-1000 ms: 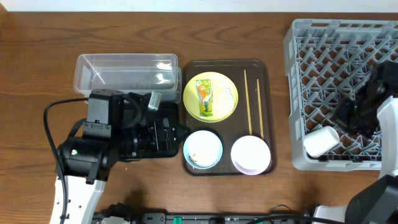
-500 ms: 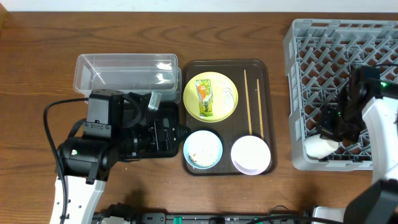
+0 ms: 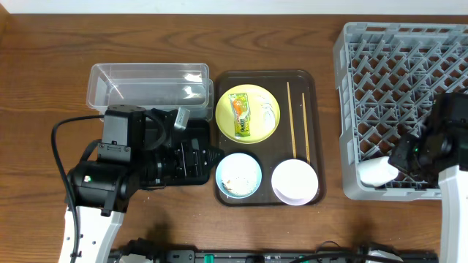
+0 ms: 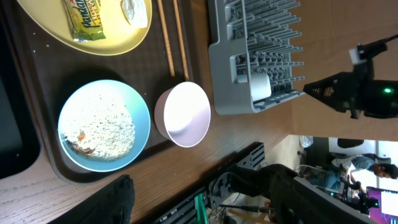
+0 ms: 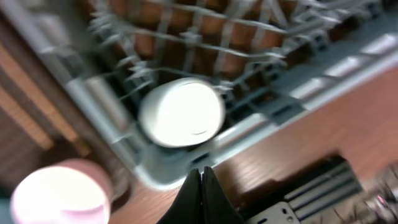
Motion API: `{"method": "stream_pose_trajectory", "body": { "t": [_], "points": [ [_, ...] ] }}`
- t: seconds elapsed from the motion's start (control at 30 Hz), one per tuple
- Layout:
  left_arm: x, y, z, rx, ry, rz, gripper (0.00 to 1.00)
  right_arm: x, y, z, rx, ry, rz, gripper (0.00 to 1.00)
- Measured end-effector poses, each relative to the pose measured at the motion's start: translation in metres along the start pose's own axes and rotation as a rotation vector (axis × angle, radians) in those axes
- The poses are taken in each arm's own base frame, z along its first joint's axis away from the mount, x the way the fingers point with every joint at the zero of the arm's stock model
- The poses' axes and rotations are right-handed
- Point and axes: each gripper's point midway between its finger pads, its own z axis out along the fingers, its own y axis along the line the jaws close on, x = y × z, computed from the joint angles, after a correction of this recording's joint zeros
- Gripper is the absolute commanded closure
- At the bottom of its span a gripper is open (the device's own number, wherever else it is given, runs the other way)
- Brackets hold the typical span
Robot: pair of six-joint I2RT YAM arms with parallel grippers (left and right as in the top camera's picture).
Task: Sort waste into correct bins and load items into the dishwasher rack
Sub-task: 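Release the cup and withdraw the right gripper from the rack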
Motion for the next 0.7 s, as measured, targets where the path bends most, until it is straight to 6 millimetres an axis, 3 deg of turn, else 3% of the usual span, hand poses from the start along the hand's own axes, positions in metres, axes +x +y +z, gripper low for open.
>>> {"method": "stream_pose_trajectory", "body": {
  "t": [0.2, 0.33, 0.47, 0.7],
  "points": [
    [0.000, 0.000, 0.000, 0.000, 0.000, 0.000, 0.28, 0.008, -0.009, 0.046, 0.101, 0.075, 0.045, 0.99],
    [0.000, 0.000, 0.000, 0.000, 0.000, 0.000, 0.28, 0.011, 0.001, 0.068, 0.075, 0.129, 0.042, 0.99],
    [0.000, 0.000, 0.000, 0.000, 0.000, 0.000, 0.28, 0.008, 0.024, 0.071, -0.037, 0.139, -0.008, 0.99],
    [0.000, 0.000, 0.000, 0.000, 0.000, 0.000, 0.27, 0.033, 0.063, 0.058, -0.231, 0.222, -0.123, 0.99]
  ]
}}
